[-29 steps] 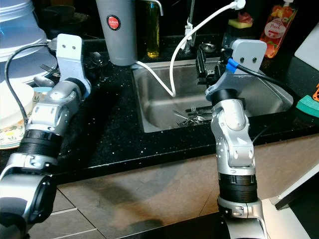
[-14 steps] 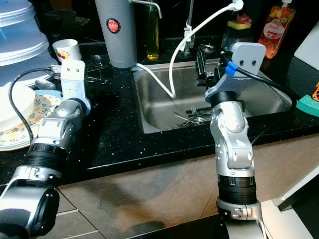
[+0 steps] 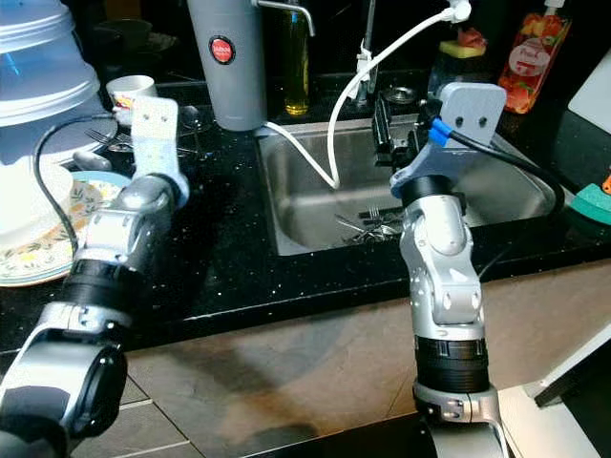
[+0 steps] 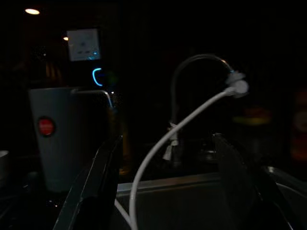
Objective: Kitchen organization
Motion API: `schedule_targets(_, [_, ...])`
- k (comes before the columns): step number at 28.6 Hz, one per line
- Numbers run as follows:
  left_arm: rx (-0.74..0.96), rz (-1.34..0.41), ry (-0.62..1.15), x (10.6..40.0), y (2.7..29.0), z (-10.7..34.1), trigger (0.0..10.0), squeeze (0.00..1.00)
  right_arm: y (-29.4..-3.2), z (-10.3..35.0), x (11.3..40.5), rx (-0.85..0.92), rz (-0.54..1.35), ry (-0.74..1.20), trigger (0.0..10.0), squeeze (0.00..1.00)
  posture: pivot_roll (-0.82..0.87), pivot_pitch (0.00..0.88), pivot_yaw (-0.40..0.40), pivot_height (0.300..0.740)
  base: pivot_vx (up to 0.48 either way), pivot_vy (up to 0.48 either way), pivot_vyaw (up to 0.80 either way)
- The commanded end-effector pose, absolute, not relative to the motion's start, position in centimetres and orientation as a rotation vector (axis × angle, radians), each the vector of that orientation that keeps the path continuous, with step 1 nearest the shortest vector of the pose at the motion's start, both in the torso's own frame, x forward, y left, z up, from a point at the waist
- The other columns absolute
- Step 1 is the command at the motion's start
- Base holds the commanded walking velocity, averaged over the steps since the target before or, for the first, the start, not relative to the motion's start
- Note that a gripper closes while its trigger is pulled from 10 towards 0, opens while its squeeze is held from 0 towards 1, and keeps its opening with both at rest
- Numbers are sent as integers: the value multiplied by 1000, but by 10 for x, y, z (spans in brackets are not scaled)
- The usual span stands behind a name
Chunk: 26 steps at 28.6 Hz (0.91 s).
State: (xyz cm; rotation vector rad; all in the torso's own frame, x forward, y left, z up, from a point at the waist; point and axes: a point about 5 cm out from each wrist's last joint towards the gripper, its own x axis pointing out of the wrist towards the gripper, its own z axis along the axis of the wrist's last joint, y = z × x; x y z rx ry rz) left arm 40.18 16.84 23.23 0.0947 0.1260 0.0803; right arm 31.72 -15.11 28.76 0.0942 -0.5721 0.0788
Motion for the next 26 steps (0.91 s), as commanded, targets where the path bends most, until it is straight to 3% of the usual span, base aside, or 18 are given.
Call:
schedule_targets(1, [96,72,145,408,166,230,10000,0,-149,289,312,94,84,-571,10000,0,-6,0,17,740,0,0,0])
schedule_targets(6, [80,65,145,416,165,239,10000,0,-141,295,309,72,116,-583,10000,0,-23,20,30,740,0,0,0])
schedule_targets(15, [76,98,150,421,185,248,10000,0,-130,313,309,50,210,-615,10000,0,-31,136,39,740,0,0,0])
schedule_targets(22, [256,126,128,422,199,252,10000,0,-125,326,299,66,228,-645,10000,0,-48,185,49,740,0,0,0])
schedule_targets(24, [386,125,48,423,200,263,10000,0,-127,325,295,69,225,-641,10000,0,-51,185,49,740,0,0,0])
schedule_targets(26, [413,125,-21,423,198,272,10000,0,-128,323,294,68,218,-636,10000,0,-51,183,50,740,0,0,0])
